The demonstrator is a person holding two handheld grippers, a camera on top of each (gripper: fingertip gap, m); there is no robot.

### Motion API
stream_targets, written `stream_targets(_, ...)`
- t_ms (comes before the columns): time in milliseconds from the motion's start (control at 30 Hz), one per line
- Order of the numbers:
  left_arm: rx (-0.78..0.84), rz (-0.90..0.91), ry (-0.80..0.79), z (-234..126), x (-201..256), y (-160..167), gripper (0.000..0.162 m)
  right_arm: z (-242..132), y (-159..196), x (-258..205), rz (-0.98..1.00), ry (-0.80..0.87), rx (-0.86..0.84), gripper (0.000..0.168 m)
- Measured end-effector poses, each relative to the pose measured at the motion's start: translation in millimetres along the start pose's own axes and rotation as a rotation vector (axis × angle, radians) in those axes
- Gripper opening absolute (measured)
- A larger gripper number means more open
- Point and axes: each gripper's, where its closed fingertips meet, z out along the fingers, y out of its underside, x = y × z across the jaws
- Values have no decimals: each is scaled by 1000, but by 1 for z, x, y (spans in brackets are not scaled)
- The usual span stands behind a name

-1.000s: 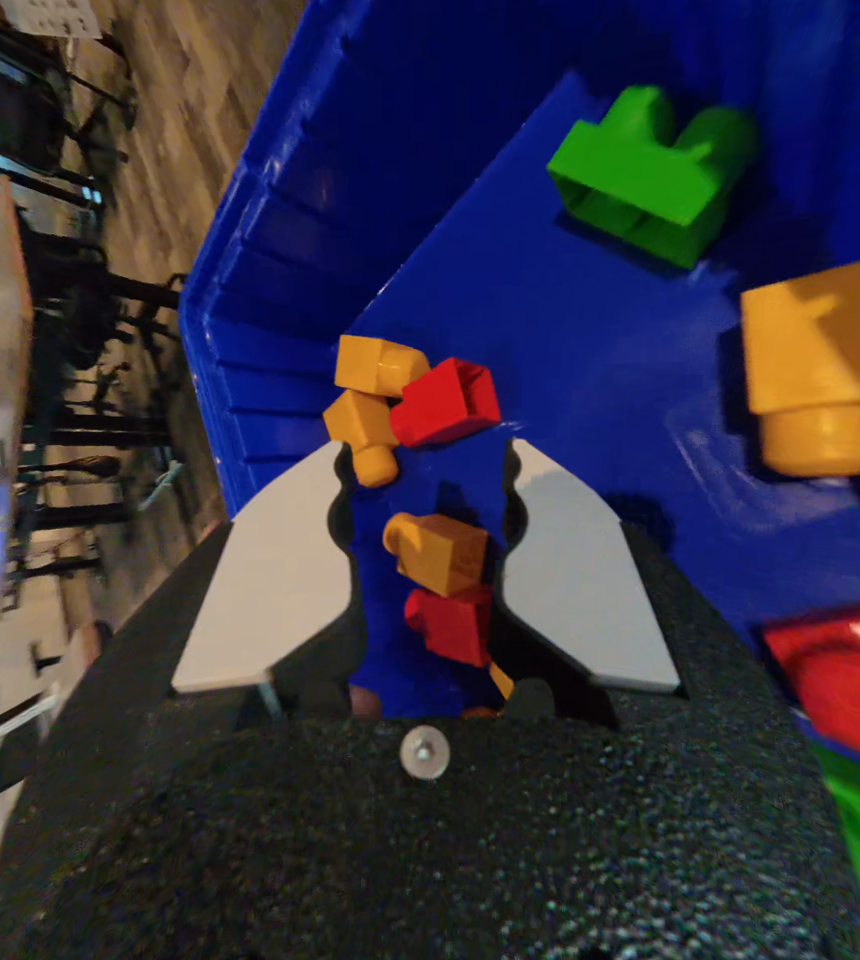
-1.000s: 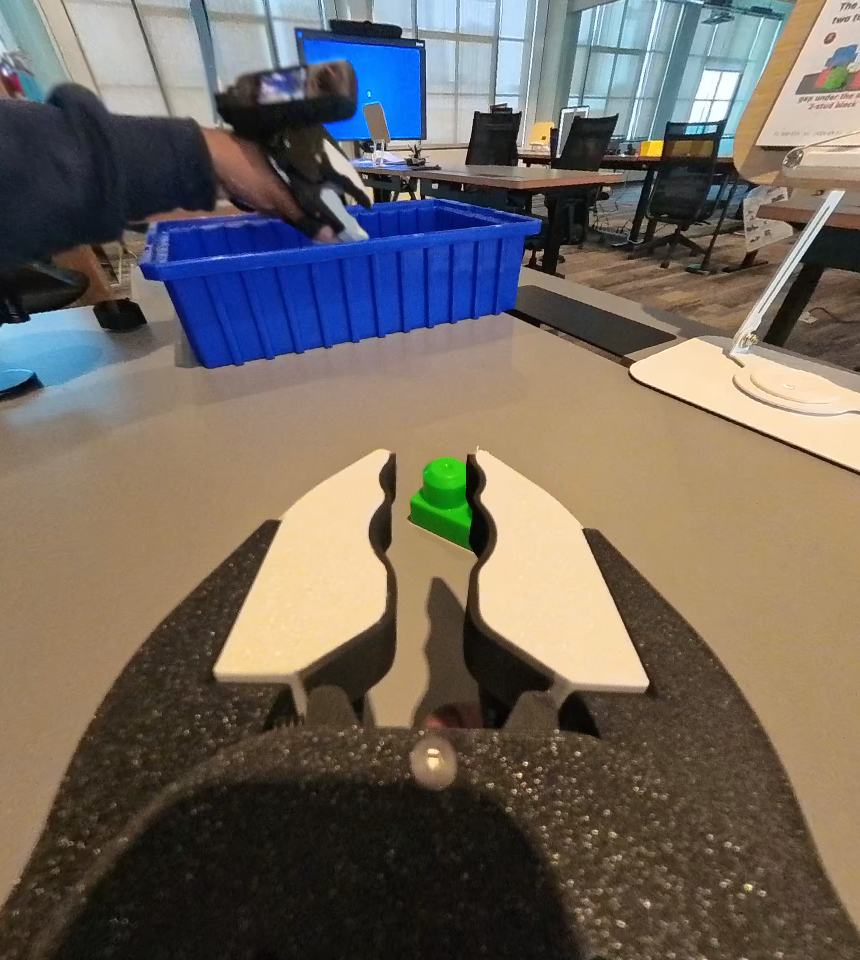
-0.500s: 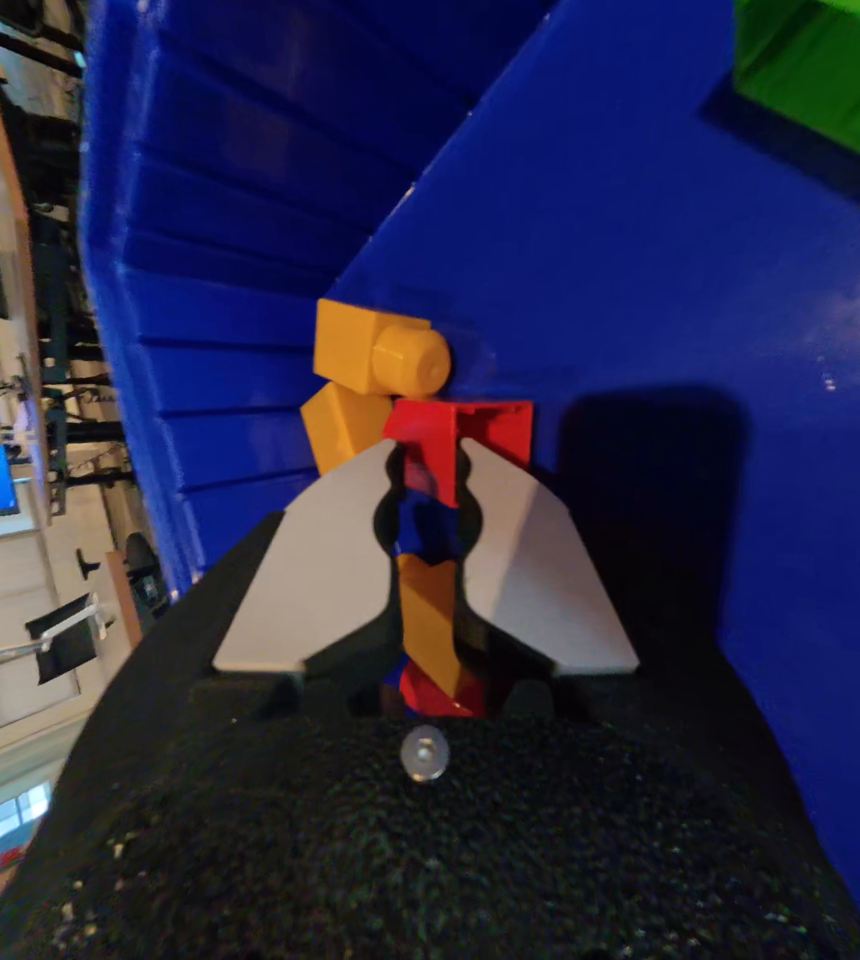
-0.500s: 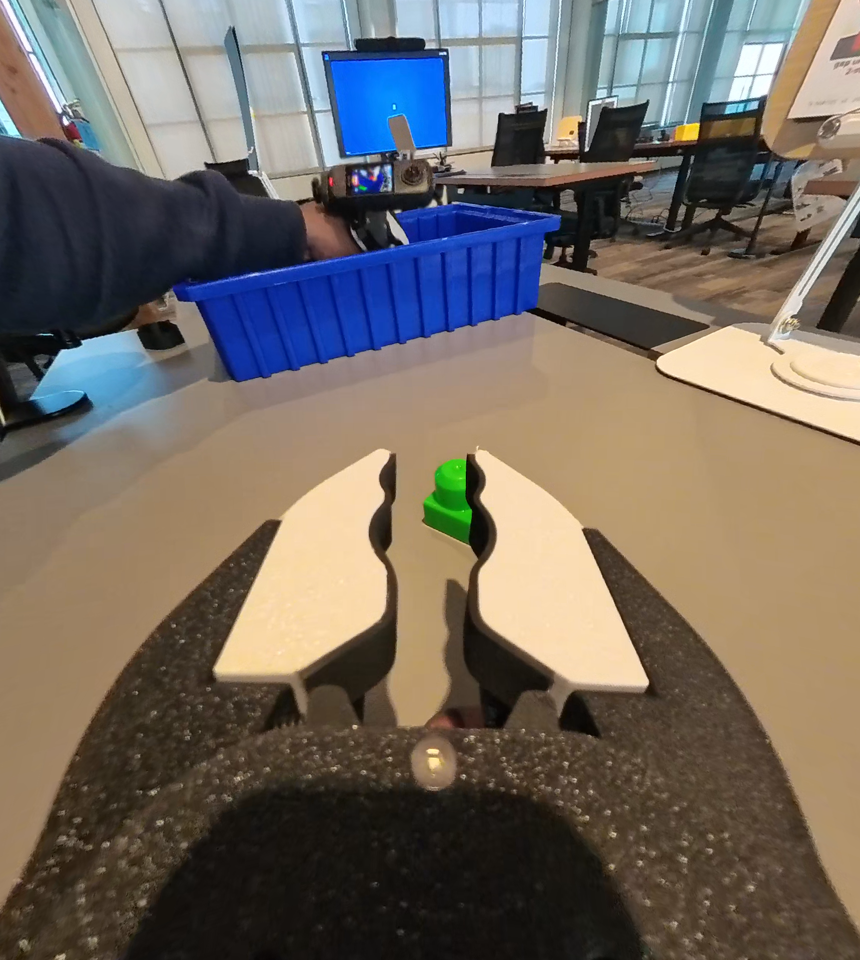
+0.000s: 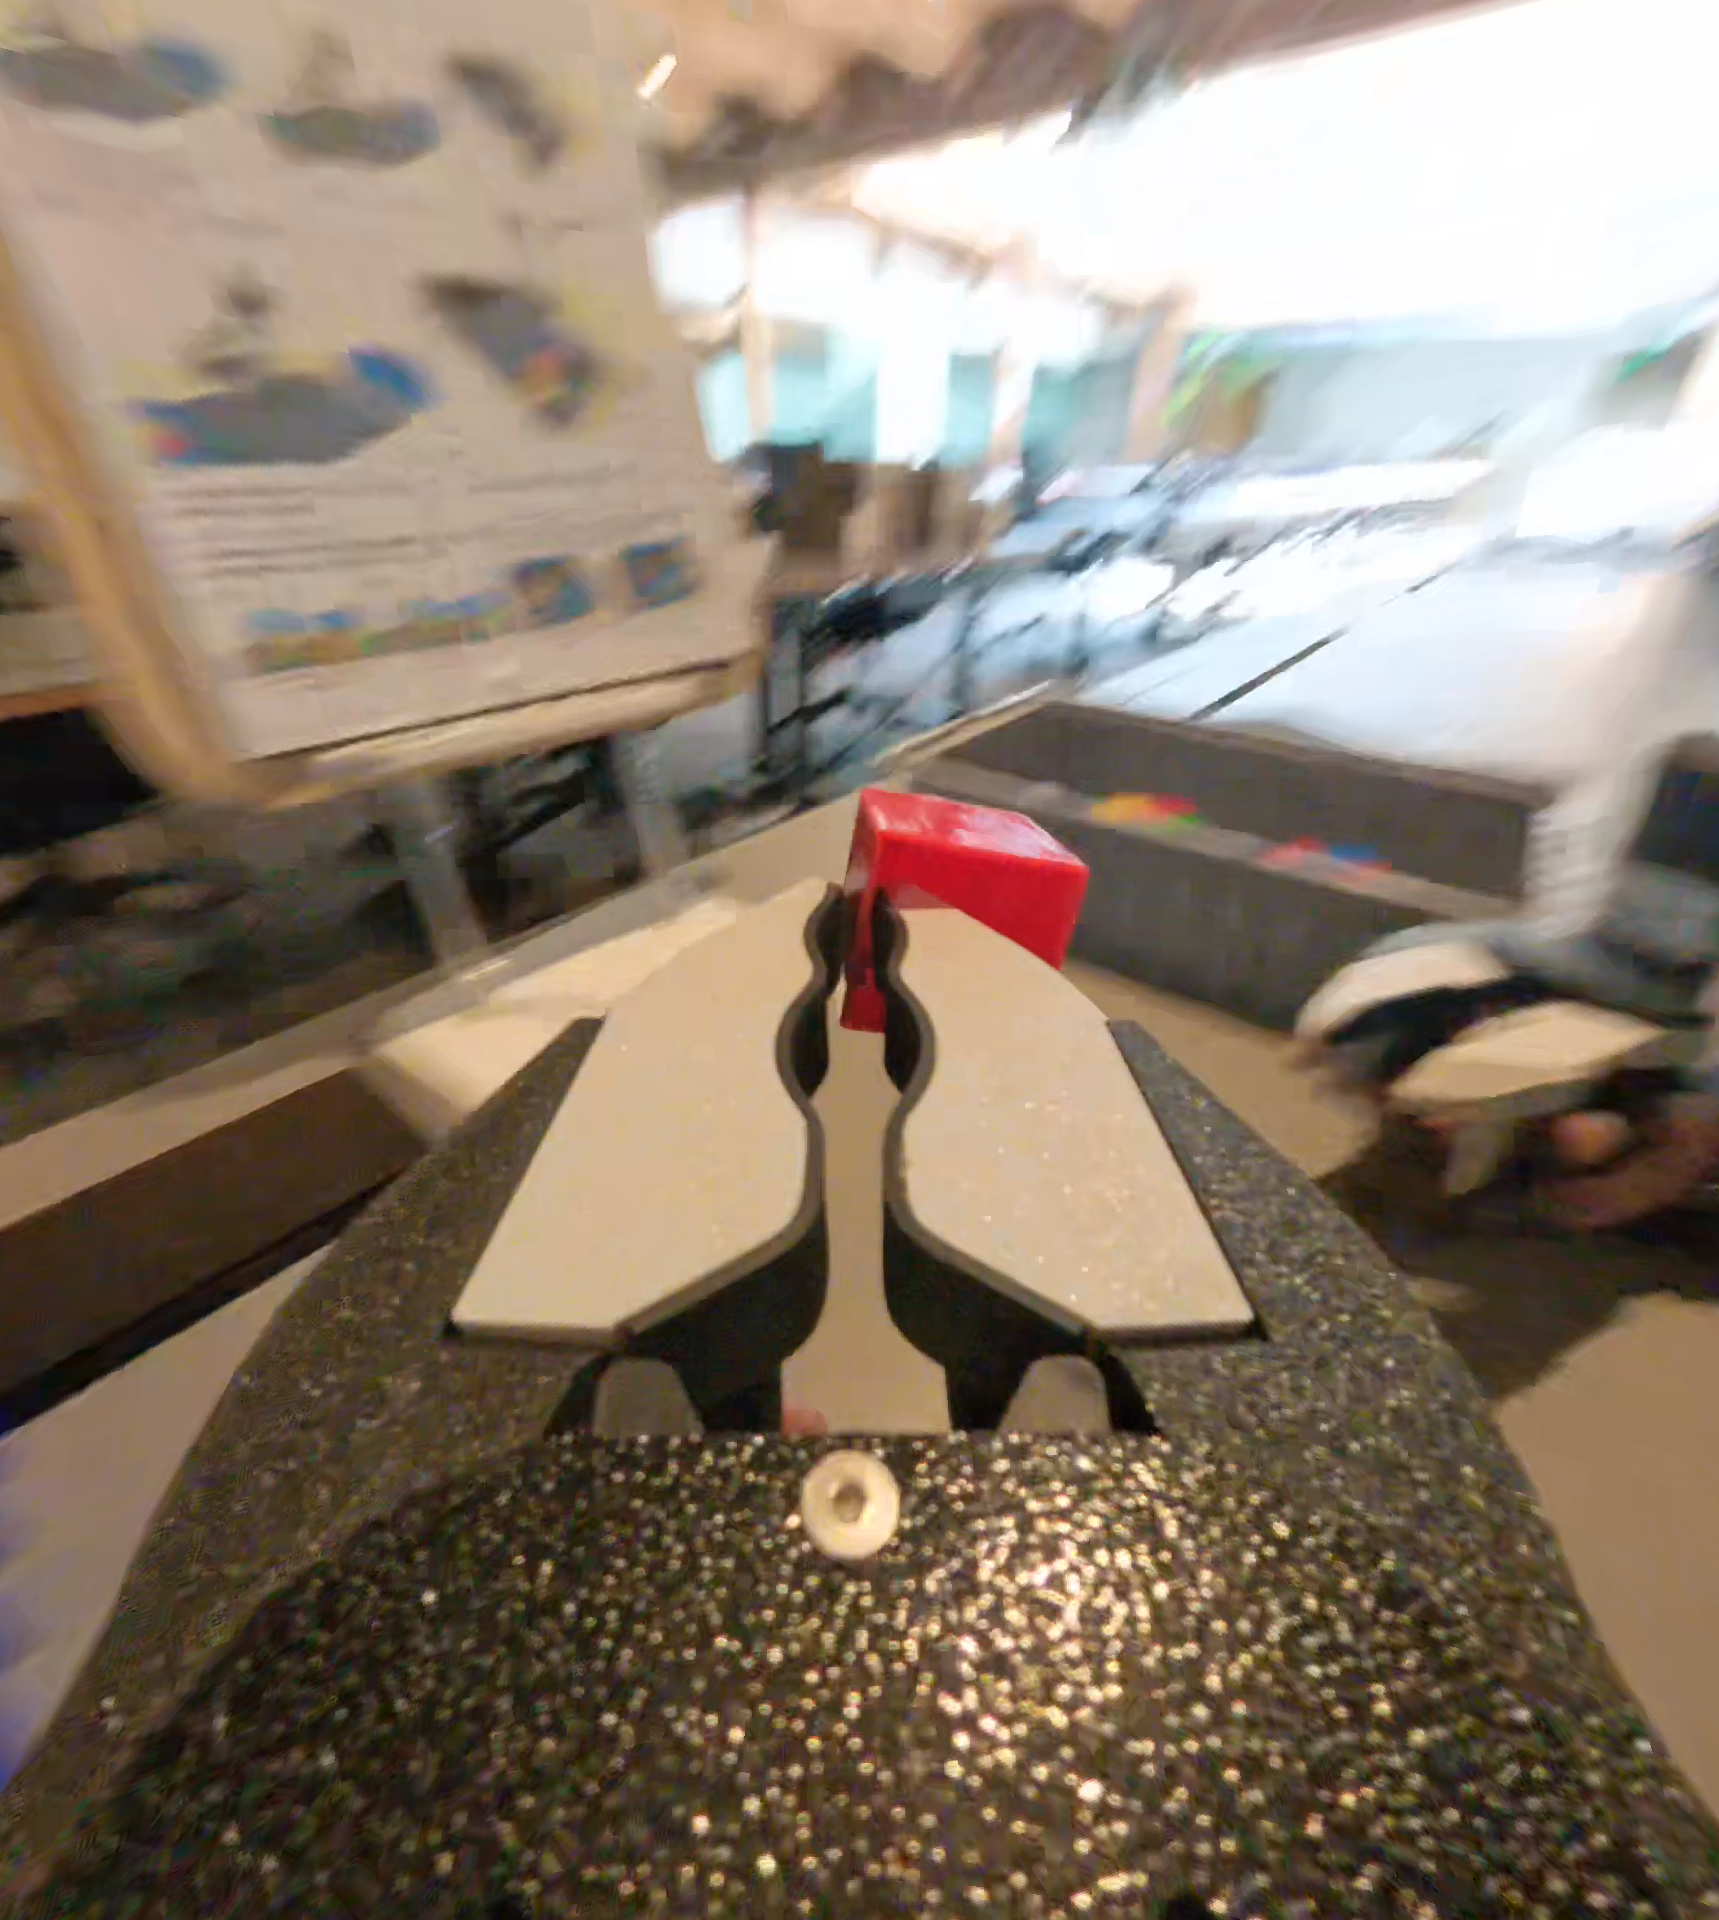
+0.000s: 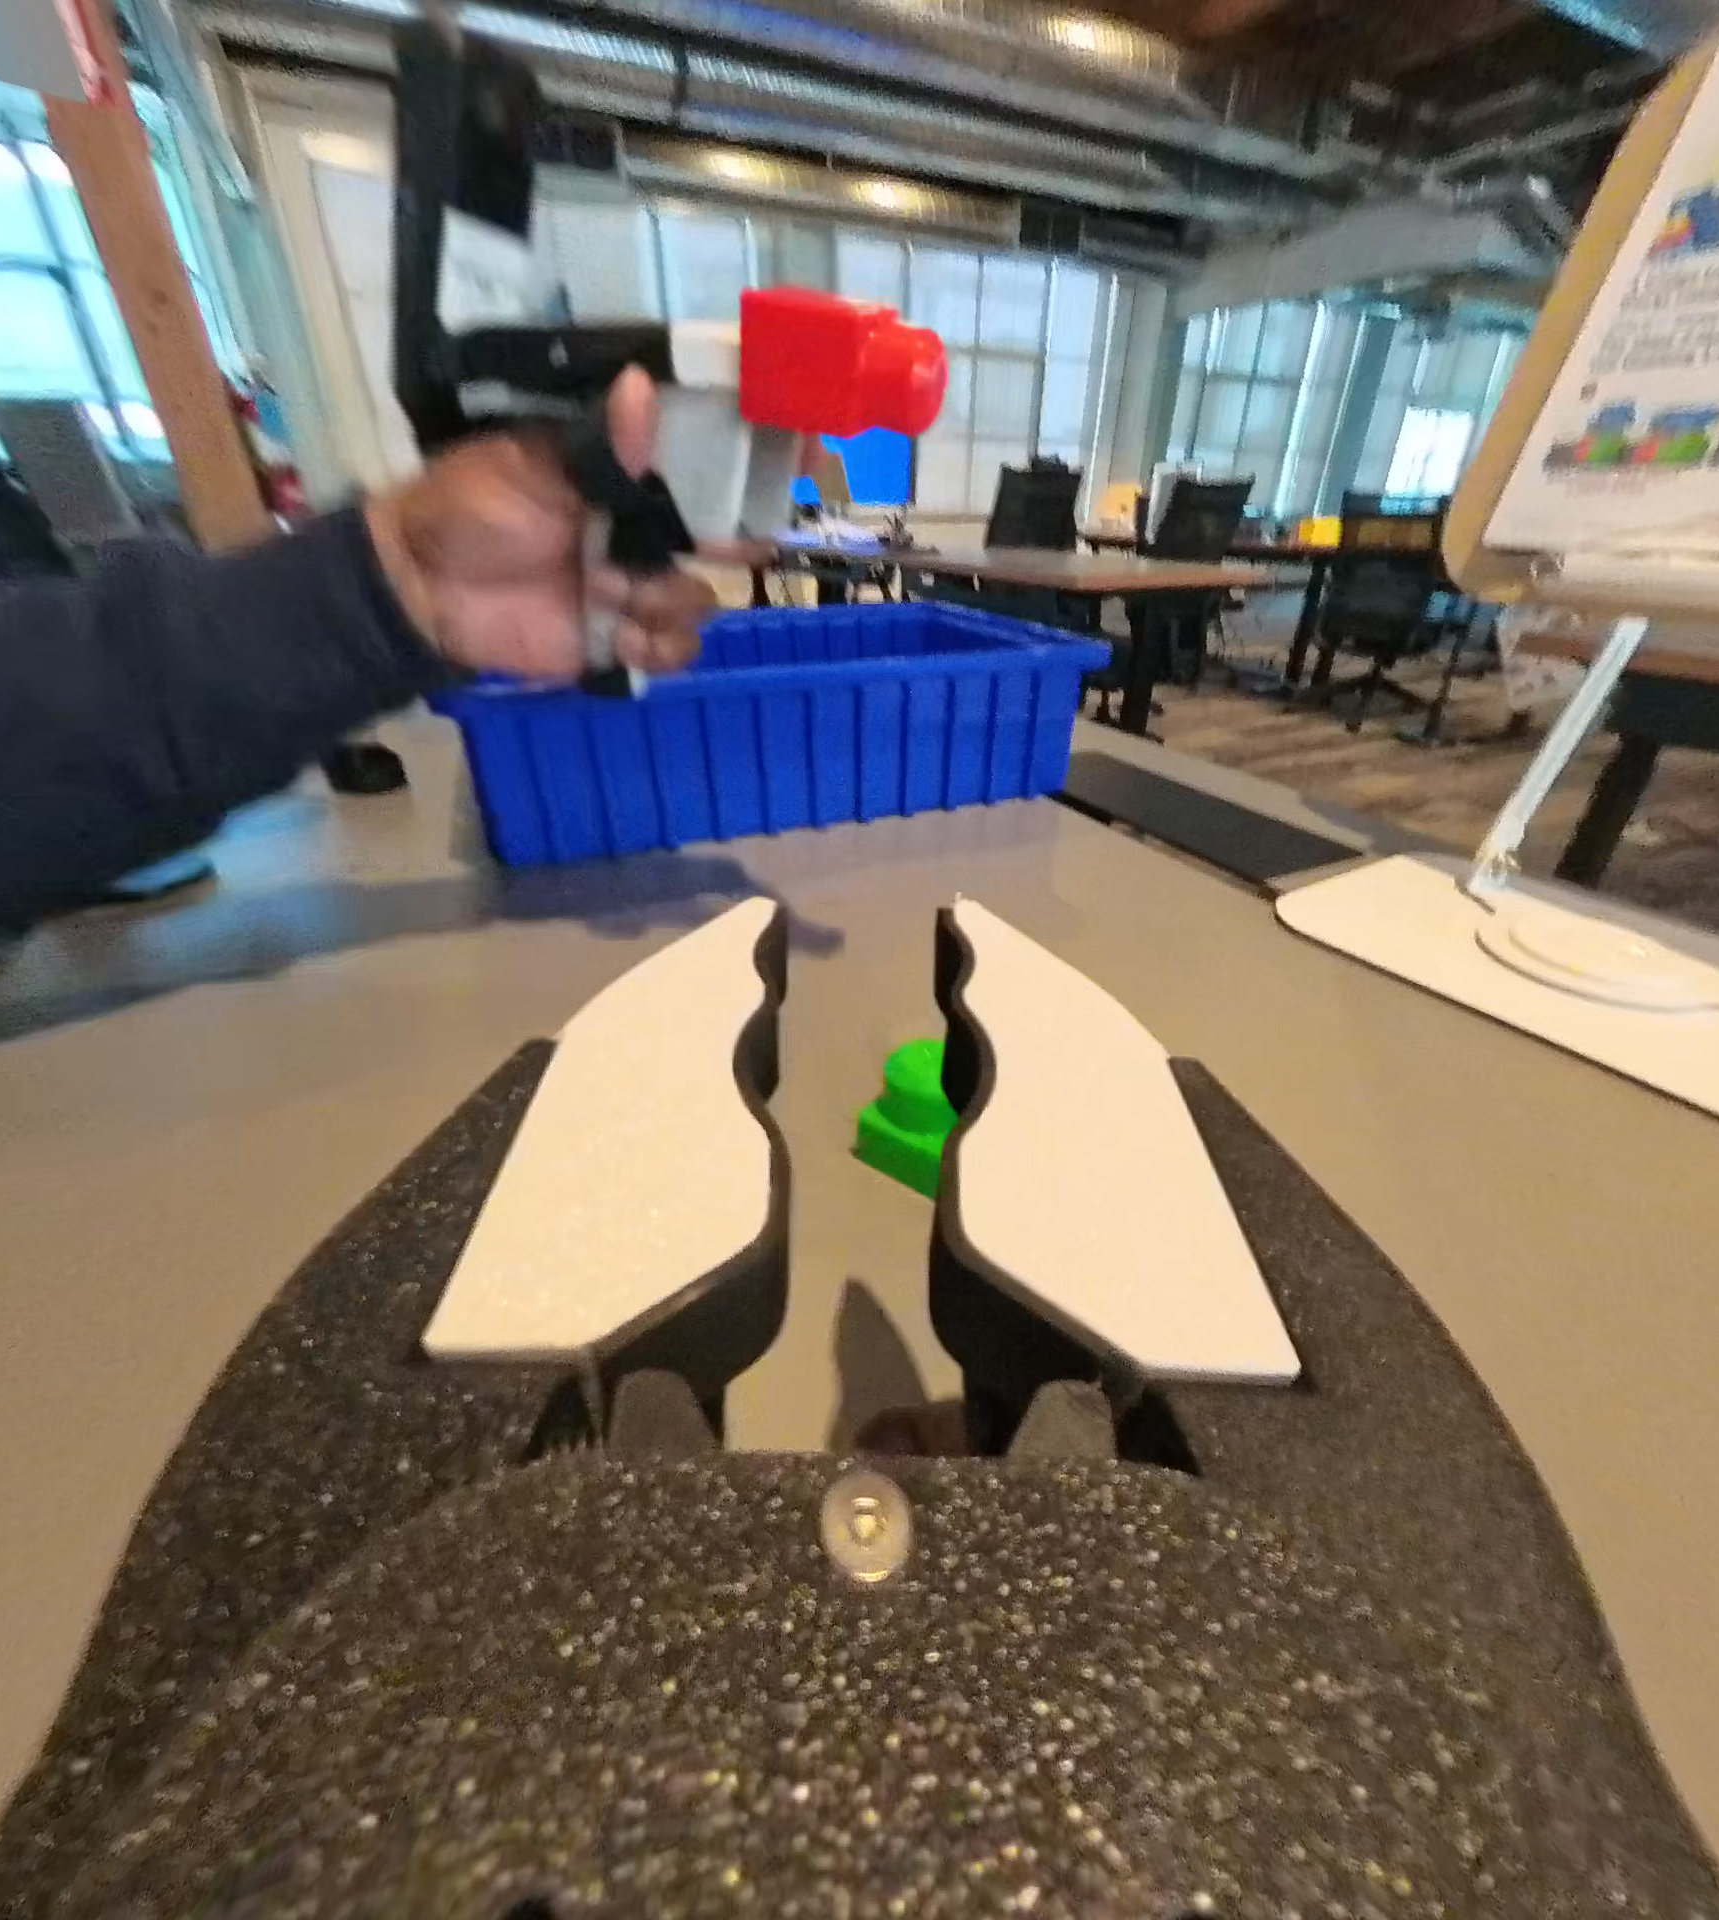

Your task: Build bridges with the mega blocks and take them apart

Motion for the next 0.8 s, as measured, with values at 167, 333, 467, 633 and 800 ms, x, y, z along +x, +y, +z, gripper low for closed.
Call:
stream_targets(167,312,-210,381,46,120,15,4,-11,-32,-16,149,-141,170,38)
stream_targets(333,292,-191,542,60,168,38,4,-18,-47,-24,221,-223,251,43)
stream_targets(467,269,-236,590,59,179,55,4,-17,-47,-32,211,-258,254,43)
stream_targets(633,222,-172,582,63,185,67,4,-15,-44,-34,196,-243,243,41)
stream_targets(800,168,-83,540,63,181,74,5,-12,-39,-31,158,-217,194,39)
